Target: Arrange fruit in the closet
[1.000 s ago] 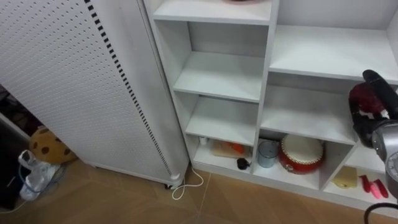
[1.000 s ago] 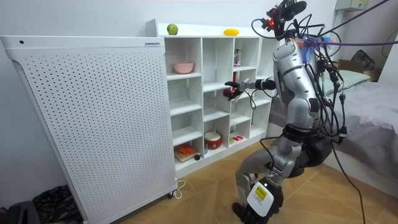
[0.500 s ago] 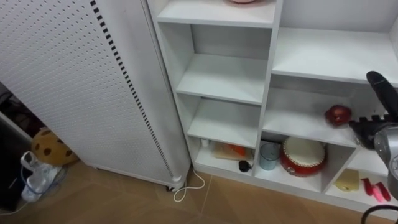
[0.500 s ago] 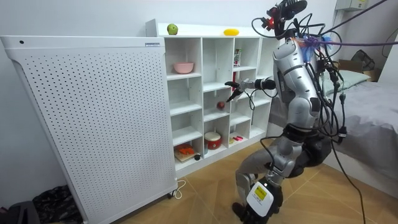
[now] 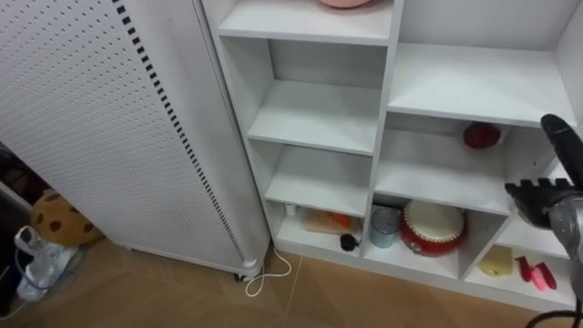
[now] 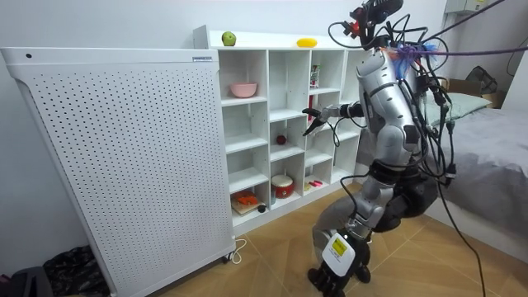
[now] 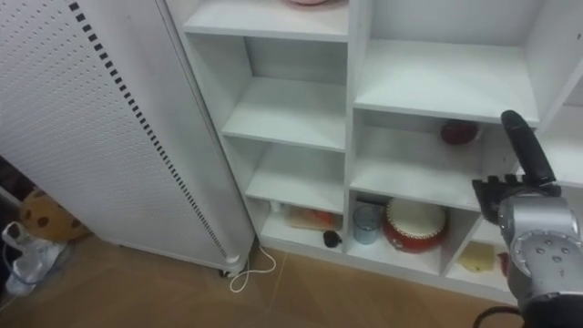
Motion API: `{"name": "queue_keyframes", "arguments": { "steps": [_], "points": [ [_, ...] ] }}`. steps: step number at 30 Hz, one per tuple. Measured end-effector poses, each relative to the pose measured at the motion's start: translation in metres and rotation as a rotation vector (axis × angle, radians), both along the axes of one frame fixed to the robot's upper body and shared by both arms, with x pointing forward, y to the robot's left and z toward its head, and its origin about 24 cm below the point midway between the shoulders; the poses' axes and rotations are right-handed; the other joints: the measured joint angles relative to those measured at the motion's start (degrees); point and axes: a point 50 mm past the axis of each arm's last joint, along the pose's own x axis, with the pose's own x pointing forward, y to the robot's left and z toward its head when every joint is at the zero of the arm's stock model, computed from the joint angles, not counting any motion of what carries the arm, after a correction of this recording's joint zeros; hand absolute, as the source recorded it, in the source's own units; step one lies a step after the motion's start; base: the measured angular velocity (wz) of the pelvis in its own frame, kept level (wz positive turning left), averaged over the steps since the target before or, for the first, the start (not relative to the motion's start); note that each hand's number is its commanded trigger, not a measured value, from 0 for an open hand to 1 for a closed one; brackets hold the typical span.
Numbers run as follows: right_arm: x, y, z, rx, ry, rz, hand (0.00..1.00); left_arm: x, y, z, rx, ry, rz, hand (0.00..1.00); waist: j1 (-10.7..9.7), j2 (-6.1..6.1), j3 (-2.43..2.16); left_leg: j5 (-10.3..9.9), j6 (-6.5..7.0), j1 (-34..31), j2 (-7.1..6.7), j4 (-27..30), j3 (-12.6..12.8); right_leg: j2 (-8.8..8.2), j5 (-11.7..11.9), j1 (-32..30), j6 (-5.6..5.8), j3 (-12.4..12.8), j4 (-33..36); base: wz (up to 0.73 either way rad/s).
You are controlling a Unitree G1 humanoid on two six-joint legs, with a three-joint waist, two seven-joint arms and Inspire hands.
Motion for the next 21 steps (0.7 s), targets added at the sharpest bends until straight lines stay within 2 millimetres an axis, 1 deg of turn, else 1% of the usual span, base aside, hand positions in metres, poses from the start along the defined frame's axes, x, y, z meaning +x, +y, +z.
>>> {"name": "queue_keyframes", "arguments": {
  "steps": [2,4,6,7,8,9,11,12,14,15,16,17,18,19,21],
  "points": [
    [-0.001,-0.001,-0.005,0.000,0.012,-0.001,0.00,0.000,0.000,0.000,0.000,0.001,0.001,0.00,0.03,-0.11,0.07,0.01,-0.01,0.75,-0.02,-0.80,0.13,0.09,0.02,0.54,0.04,0.13,-0.55,0.00],
    [-0.002,-0.003,-0.009,-0.006,0.009,0.000,0.00,0.000,0.001,0.000,0.001,0.003,0.000,0.00,-0.03,-0.36,0.23,0.01,0.00,1.46,-0.13,-1.19,0.38,0.22,0.15,0.91,0.22,0.59,-0.61,0.00],
    [-0.004,-0.004,-0.014,-0.016,0.005,0.002,0.00,0.000,0.001,0.000,0.000,0.007,-0.004,0.00,0.22,-0.40,0.26,-0.09,0.16,2.16,0.23,-1.28,0.36,0.89,0.23,1.65,0.26,0.77,-1.02,-0.03],
    [-0.005,-0.005,-0.020,-0.023,0.003,0.006,0.00,0.000,0.002,0.000,-0.004,0.009,-0.007,0.00,0.31,-0.58,0.40,-0.09,0.15,2.96,0.67,-1.79,0.36,1.23,0.36,2.59,0.13,0.46,-1.88,-0.06],
    [-0.008,-0.007,-0.029,-0.027,0.012,0.010,0.00,0.000,0.002,0.000,-0.011,0.016,-0.011,0.00,0.30,-0.68,0.53,-0.05,0.06,3.96,0.84,-2.59,0.11,1.58,0.48,3.73,0.11,0.13,-2.88,-0.04],
    [-0.008,-0.008,-0.034,-0.027,0.022,0.011,0.00,0.000,0.002,0.000,-0.015,0.020,-0.012,0.00,0.29,-0.72,0.61,0.01,-0.04,4.52,0.94,-3.08,0.01,1.83,0.57,4.39,0.12,0.06,-3.47,0.00],
    [-0.012,-0.012,-0.050,-0.031,0.060,0.014,0.00,-0.003,0.002,-0.002,-0.033,0.043,-0.016,0.00,0.02,-0.79,0.65,0.20,-0.33,6.43,1.07,-4.78,-0.04,2.02,0.85,6.31,0.15,-0.39,-5.20,0.00],
    [-0.015,-0.014,-0.056,-0.044,0.072,0.020,0.00,-0.003,0.002,-0.002,-0.034,0.049,-0.016,0.00,-0.10,-0.84,0.67,0.42,-0.70,7.01,1.06,-5.20,-0.06,2.01,0.86,6.86,0.14,-0.56,-5.61,0.00],
    [-0.029,-0.019,-0.085,-0.144,0.164,0.057,0.00,-0.004,0.005,-0.002,-0.039,0.066,-0.021,0.00,0.00,-0.90,0.78,0.57,-0.94,9.24,1.21,-6.28,-0.38,2.39,0.88,9.43,0.28,-1.02,-7.04,0.02],
    [-0.032,-0.019,-0.091,-0.172,0.192,0.074,0.00,-0.004,0.006,-0.002,-0.042,0.072,-0.018,0.00,0.14,-0.90,0.78,0.59,-0.98,9.64,1.49,-6.44,-0.29,2.82,0.91,9.87,0.36,-0.80,-7.45,-0.10],
    [-0.038,-0.018,-0.102,-0.249,0.247,0.125,0.00,-0.005,0.008,-0.003,-0.045,0.083,-0.007,0.00,0.11,-0.93,0.79,0.45,-1.01,10.38,1.81,-6.76,-0.28,3.20,0.95,10.70,0.38,-0.93,-8.27,-0.12],
    [-0.043,-0.018,-0.112,-0.329,0.296,0.179,0.00,-0.004,0.010,-0.003,-0.050,0.091,-0.001,0.00,-0.20,-0.97,0.80,0.45,-1.02,11.17,1.81,-7.36,-0.31,3.21,1.00,11.52,0.41,-1.15,-8.94,-0.09],
    [-0.047,-0.018,-0.118,-0.370,0.323,0.206,0.00,-0.003,0.010,-0.004,-0.051,0.093,0.001,0.00,-0.41,-0.96,0.81,0.44,-1.01,11.67,1.85,-7.61,-0.30,3.25,1.08,12.06,0.48,-1.30,-9.30,0.00],
    [-0.059,-0.019,-0.135,-0.467,0.399,0.277,0.00,-0.002,0.013,-0.004,-0.045,0.104,0.006,0.00,-0.59,-1.06,0.85,0.19,-0.95,13.01,1.92,-8.03,-0.28,3.13,1.22,13.51,0.48,-1.74,-9.82,0.00],
    [-0.083,-0.020,-0.166,-0.664,0.589,0.455,0.00,0.006,0.020,-0.005,-0.036,0.113,0.023,0.00,-0.60,-1.62,1.15,-0.11,-0.98,15.59,1.78,-9.08,-0.16,3.16,1.29,15.90,0.49,-1.55,-10.51,0.05]
  ]
}}
